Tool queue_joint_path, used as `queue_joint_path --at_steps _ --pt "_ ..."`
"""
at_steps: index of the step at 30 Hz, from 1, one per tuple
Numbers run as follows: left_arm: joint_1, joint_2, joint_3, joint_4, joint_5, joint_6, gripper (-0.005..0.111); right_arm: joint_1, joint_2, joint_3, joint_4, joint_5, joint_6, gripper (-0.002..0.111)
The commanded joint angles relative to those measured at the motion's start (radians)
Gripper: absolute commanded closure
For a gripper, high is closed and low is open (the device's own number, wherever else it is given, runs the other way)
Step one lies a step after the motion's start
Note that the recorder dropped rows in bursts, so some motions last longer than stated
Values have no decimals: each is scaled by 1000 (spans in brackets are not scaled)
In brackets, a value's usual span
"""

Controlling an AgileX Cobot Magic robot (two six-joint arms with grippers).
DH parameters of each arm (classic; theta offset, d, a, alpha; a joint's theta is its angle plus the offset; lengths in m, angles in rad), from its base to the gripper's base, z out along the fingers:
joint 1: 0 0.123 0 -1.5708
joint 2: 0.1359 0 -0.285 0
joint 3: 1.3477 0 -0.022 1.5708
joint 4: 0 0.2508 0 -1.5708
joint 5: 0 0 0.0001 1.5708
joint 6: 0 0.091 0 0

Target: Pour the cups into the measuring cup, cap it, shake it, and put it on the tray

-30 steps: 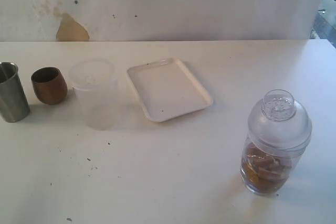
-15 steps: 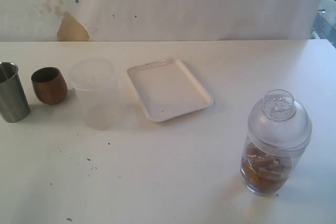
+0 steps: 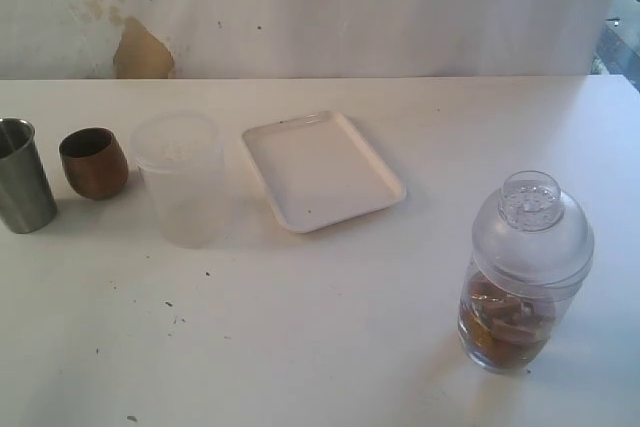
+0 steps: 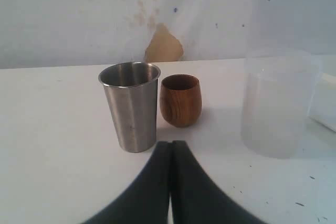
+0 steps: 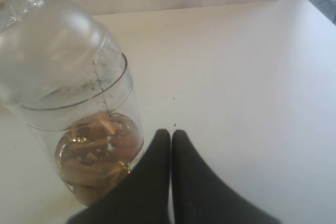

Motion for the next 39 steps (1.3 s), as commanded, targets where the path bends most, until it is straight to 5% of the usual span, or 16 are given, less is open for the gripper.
queue_joint_path --at_steps 1,19,33,39 --pt "0 -5 4 1 -7 -8 107 4 -5 3 0 -2 0 108" --pt "0 -5 4 1 -3 -8 107 4 -5 3 -110 -21 -126 108" --pt "0 -5 4 1 -3 -8 107 4 -5 3 -6 -915 204 108" --pt "0 -5 4 1 -3 -8 107 4 -5 -49 -121 -700 220 108"
